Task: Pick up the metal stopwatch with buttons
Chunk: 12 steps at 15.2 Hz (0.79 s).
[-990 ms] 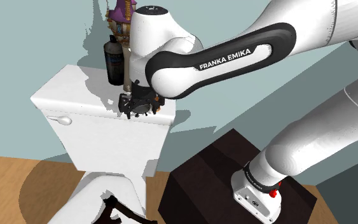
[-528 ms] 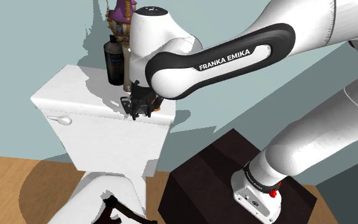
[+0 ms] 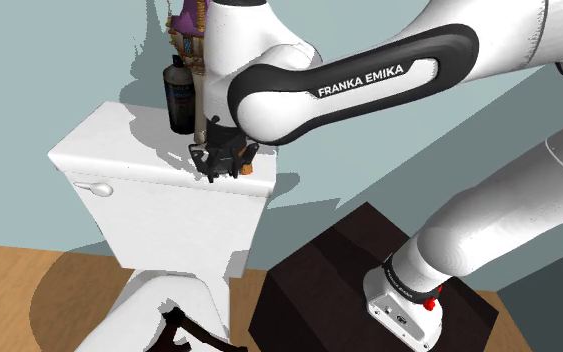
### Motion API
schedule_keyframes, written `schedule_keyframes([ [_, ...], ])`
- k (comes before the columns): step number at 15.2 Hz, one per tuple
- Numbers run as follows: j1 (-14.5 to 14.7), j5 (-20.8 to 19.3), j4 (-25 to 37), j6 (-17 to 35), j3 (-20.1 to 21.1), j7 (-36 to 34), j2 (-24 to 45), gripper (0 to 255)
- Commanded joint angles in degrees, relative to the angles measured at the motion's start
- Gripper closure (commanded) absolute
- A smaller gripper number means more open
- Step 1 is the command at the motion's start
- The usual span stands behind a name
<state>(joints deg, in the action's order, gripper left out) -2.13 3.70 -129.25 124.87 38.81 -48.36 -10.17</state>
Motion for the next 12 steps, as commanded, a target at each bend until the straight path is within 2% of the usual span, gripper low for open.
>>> schedule_keyframes([
  [1, 0.1, 0.5, 1.0, -1.7, -0.3, 0.4, -0.8, 255],
  [10, 0.2, 1.8, 6.0, -8.8, -1.5, 1.8, -3.3, 255],
  [12, 0.2, 1.8, 6.1, -8.9, -1.5, 1.8, -3.3, 255],
])
